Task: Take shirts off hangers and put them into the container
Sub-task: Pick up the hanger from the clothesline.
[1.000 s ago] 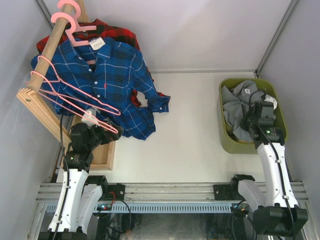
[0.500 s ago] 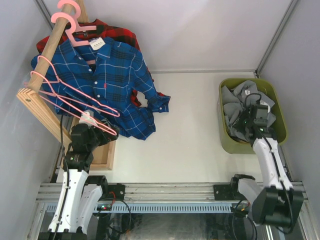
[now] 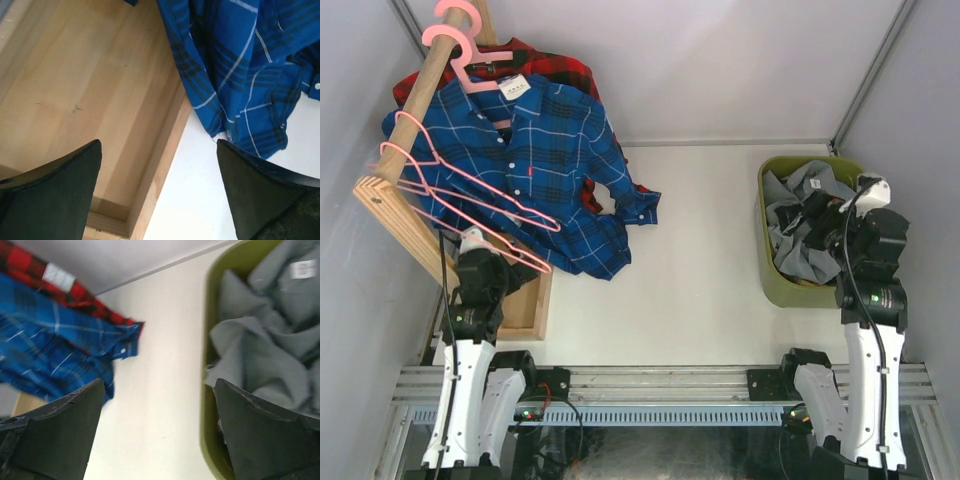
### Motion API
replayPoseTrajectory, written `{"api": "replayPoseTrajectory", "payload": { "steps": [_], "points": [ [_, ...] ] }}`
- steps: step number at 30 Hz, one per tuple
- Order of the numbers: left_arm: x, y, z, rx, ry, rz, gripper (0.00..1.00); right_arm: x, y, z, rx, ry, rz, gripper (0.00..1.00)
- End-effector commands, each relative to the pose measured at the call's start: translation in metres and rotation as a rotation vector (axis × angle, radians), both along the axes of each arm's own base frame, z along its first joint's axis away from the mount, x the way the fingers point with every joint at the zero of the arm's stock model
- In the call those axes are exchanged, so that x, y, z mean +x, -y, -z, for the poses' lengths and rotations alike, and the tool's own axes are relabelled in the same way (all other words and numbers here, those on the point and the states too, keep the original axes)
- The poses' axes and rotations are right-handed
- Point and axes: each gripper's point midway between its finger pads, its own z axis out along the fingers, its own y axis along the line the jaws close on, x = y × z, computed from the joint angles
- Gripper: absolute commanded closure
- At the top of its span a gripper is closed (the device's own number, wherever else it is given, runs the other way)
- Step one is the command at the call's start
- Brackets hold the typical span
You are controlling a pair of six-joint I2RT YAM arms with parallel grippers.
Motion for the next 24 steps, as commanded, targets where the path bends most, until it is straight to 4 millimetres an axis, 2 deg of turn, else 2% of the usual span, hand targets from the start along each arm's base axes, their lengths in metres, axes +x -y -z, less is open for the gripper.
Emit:
{"api": "replayPoseTrajectory", "payload": {
  "steps": [1, 6, 10, 14, 17, 18, 24],
  "points": [
    [0.007, -0.024, -0.032, 0.042, 0.054, -0.071, 0.0, -0.004, -0.055, -0.034, 0.022, 0.139, -0.308, 0.09],
    [0.011, -0.035, -0.037, 0.009, 0.054, -0.083, 0.0, -0.007, -0.12, -0.059, 0.02, 0.267, -0.544, 0.09],
    [0.013, -0.037, -0.043, 0.017, 0.052, -0.068, 0.0, 0.0, -0.159, -0.068, 0.027, 0.316, -0.624, 0.09],
    [0.015, -0.024, -0.038, -0.03, 0.052, -0.011, 0.0, 0.01, -0.202, -0.071, 0.047, 0.299, -0.749, 0.09],
    [0.014, -0.004, -0.034, -0.121, 0.071, 0.048, 0.0, 0.023, -0.236, -0.076, 0.055, 0.278, -0.816, 0.09],
    [0.012, 0.0, -0.032, -0.149, 0.073, 0.052, 0.0, 0.031, -0.248, -0.072, 0.057, 0.267, -0.836, 0.09],
    [0.0, 0.021, -0.021, -0.241, 0.061, 0.103, 0.0, 0.071, -0.292, -0.11, 0.077, 0.396, -0.87, 0.09]
  ]
}}
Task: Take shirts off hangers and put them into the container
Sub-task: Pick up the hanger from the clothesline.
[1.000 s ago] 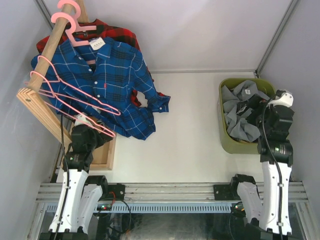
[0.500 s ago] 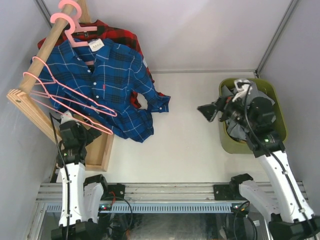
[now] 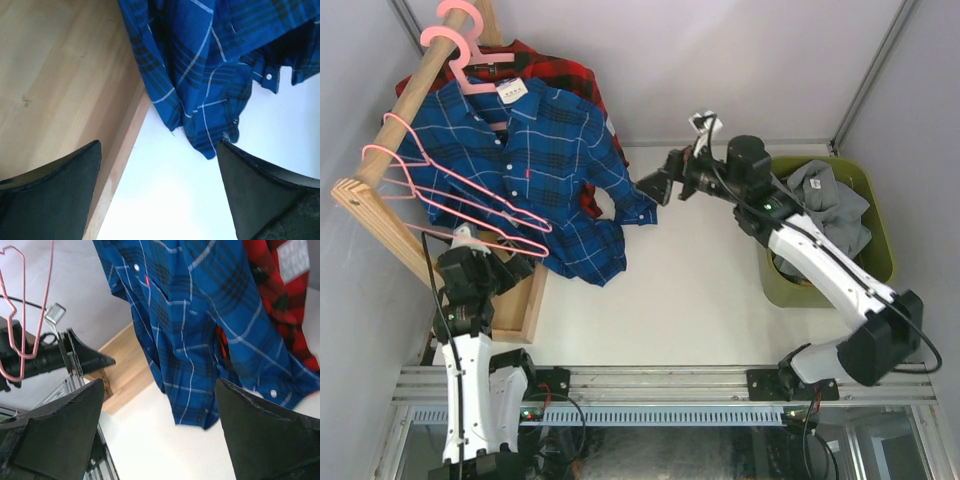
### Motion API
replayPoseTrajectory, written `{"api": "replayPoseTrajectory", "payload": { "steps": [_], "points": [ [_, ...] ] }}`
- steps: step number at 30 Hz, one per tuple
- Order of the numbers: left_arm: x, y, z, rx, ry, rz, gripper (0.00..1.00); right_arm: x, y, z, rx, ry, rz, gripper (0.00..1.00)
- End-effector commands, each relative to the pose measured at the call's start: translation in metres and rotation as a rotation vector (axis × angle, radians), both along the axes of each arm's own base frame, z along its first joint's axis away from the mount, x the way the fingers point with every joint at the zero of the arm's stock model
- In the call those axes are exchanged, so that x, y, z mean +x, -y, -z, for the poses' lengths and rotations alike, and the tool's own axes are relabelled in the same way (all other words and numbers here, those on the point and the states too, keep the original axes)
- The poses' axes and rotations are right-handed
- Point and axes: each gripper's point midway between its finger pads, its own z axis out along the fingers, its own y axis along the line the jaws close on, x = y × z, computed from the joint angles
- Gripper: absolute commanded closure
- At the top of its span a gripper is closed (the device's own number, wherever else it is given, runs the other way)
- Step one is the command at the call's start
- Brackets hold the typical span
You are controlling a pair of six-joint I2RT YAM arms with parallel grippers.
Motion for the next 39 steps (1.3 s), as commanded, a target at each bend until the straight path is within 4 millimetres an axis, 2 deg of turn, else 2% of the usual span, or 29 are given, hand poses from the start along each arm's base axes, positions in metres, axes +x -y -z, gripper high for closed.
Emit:
{"api": "replayPoseTrajectory", "payload": {
  "steps": [1, 6, 9, 10, 13, 14, 17, 21, 24, 28, 30, 39],
  "points": [
    [-0.007, 0.02, -0.002, -0.088, 0.023, 0.06, 0.0, 0.027, -0.025, -0.068, 0.1, 0.188, -0.026, 0.09],
    [-0.011, 0.043, -0.004, -0.158, 0.062, 0.165, 0.0, 0.062, -0.063, -0.098, 0.12, 0.217, -0.089, 0.09],
    [-0.01, 0.041, -0.007, -0.134, 0.077, 0.172, 0.0, 0.086, -0.084, -0.114, 0.14, 0.251, -0.107, 0.09],
    [-0.011, 0.041, -0.006, -0.13, 0.074, 0.17, 0.0, 0.099, -0.095, -0.102, 0.126, 0.227, -0.122, 0.09],
    [-0.011, 0.042, -0.006, -0.131, 0.076, 0.176, 0.0, 0.119, -0.117, -0.108, 0.143, 0.256, -0.161, 0.09],
    [-0.011, 0.041, -0.006, -0.131, 0.079, 0.175, 0.0, 0.122, -0.122, -0.122, 0.166, 0.296, -0.165, 0.09],
    [-0.01, 0.042, -0.007, -0.132, 0.082, 0.178, 0.0, 0.125, -0.141, -0.116, 0.191, 0.343, -0.224, 0.09],
    [-0.01, 0.042, -0.007, -0.132, 0.086, 0.178, 0.0, 0.122, -0.161, -0.098, 0.188, 0.322, -0.235, 0.09],
    [-0.01, 0.042, -0.007, -0.131, 0.092, 0.18, 0.0, 0.11, -0.171, -0.082, 0.163, 0.275, -0.297, 0.09],
    [-0.009, 0.042, -0.007, -0.133, 0.091, 0.181, 0.0, 0.093, -0.18, -0.07, 0.139, 0.223, -0.341, 0.09],
    [-0.009, 0.042, -0.007, -0.134, 0.091, 0.181, 0.0, 0.083, -0.186, -0.067, 0.131, 0.204, -0.349, 0.09],
    [-0.009, 0.042, -0.007, -0.131, 0.095, 0.18, 0.0, 0.035, -0.2, -0.081, 0.122, 0.173, -0.37, 0.09]
  ]
}}
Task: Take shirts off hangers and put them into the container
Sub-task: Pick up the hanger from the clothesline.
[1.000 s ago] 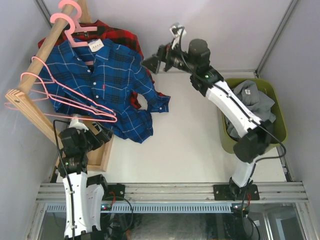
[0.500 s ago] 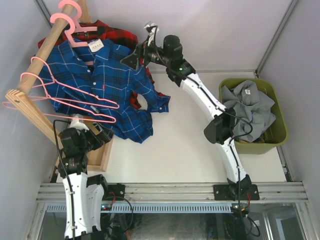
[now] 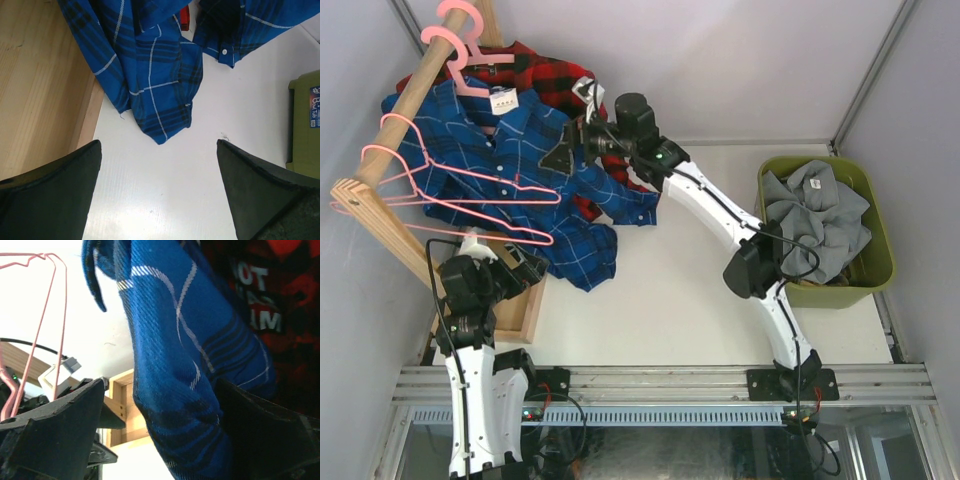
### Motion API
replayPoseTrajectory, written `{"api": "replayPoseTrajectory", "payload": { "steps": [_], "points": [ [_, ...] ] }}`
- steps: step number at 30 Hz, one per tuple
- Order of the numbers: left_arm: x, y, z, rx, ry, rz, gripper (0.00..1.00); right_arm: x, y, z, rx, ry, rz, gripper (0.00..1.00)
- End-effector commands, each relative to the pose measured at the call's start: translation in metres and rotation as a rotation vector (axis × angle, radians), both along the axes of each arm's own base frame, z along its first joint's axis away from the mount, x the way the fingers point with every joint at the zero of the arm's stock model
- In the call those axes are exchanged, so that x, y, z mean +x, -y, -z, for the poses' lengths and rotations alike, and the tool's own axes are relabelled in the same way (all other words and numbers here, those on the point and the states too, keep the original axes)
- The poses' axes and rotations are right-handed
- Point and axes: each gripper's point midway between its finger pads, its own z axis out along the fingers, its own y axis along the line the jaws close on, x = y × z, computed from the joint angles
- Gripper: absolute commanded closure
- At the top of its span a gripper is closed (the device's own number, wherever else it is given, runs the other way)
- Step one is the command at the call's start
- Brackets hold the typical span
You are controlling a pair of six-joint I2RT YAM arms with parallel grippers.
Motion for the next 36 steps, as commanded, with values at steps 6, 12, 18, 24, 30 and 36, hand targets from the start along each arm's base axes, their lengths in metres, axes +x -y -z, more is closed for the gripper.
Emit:
{"api": "replayPoseTrajectory", "payload": {
  "steps": [6, 12, 18, 24, 30, 36],
  "points": [
    [0.005, 0.001, -0.003, -0.009, 0.039, 0.007, 0.0, -0.062, 0.004, -0.078, 0.068, 0.077, 0.012, 0.09],
    [0.004, 0.001, -0.004, -0.008, 0.044, 0.01, 0.0, -0.026, 0.017, -0.086, -0.053, 0.67, 0.111, 0.41],
    [0.004, 0.001, -0.004, -0.007, 0.045, 0.01, 0.0, -0.022, 0.021, -0.091, -0.051, 0.656, 0.151, 0.98],
    [0.004, 0.002, -0.004, -0.008, 0.044, 0.013, 0.0, -0.031, 0.017, -0.089, -0.058, 0.669, 0.125, 1.0],
    [0.004, 0.001, -0.004, -0.006, 0.047, 0.011, 0.0, -0.018, 0.033, -0.119, -0.026, 0.653, 0.318, 1.0],
    [0.005, 0.001, -0.003, -0.008, 0.041, 0.01, 0.0, -0.04, 0.042, -0.157, 0.173, 0.577, 0.345, 1.0]
  ]
}}
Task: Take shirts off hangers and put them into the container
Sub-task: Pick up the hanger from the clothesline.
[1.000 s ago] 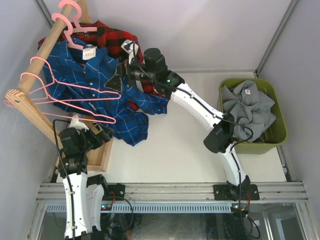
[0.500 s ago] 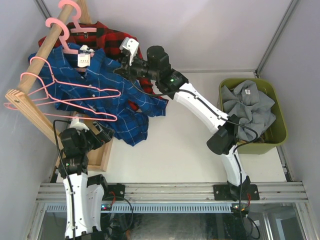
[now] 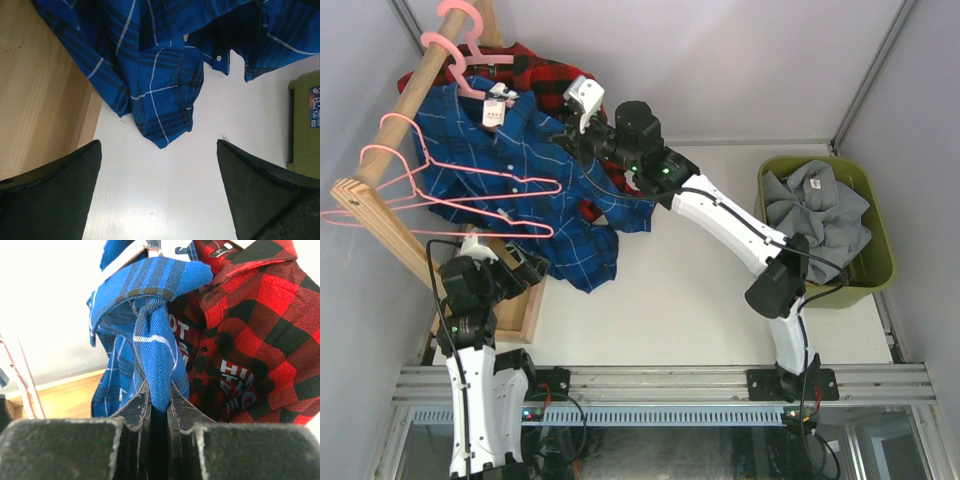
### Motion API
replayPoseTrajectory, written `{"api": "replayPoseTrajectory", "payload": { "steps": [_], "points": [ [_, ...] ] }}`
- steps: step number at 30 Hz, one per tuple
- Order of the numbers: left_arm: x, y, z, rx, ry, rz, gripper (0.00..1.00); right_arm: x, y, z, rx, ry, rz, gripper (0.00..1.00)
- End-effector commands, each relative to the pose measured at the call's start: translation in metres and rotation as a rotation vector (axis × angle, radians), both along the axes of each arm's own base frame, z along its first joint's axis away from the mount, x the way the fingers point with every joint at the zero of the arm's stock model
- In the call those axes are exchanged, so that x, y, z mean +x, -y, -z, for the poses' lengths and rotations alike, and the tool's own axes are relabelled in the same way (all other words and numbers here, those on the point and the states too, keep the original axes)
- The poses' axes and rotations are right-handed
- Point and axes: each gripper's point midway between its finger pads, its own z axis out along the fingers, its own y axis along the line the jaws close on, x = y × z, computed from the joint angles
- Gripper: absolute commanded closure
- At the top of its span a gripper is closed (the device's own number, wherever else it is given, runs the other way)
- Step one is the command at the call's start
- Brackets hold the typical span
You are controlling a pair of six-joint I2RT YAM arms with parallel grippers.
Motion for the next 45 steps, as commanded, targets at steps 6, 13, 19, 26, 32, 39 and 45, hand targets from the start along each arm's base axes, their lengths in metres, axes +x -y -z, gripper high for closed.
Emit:
{"api": "replayPoseTrajectory", "payload": {
  "steps": [6, 13, 19, 26, 32, 39, 45],
  "points": [
    [0.004, 0.001, -0.005, -0.006, 0.036, 0.007, 0.0, -0.059, 0.015, -0.12, 0.36, 0.066, -0.097, 1.0],
    [0.004, 0.0, -0.005, -0.005, 0.036, 0.002, 0.0, -0.068, 0.011, -0.132, 0.474, 0.008, -0.144, 1.0],
    [0.004, 0.0, -0.005, -0.004, 0.035, 0.001, 0.0, -0.074, 0.022, -0.149, 0.611, 0.006, -0.147, 1.0],
    [0.004, -0.001, -0.005, -0.002, 0.037, -0.002, 0.0, -0.084, 0.035, -0.172, 0.691, 0.046, -0.15, 1.0],
    [0.003, -0.001, -0.006, -0.001, 0.038, -0.002, 0.0, -0.086, 0.047, -0.179, 0.73, 0.053, -0.122, 1.0],
    [0.003, 0.0, -0.006, -0.004, 0.036, -0.001, 0.0, -0.09, 0.053, -0.188, 0.762, 0.064, -0.127, 1.0],
    [0.003, 0.0, -0.006, -0.001, 0.039, -0.001, 0.0, -0.092, 0.064, -0.2, 0.794, 0.088, -0.105, 1.0]
  ]
}}
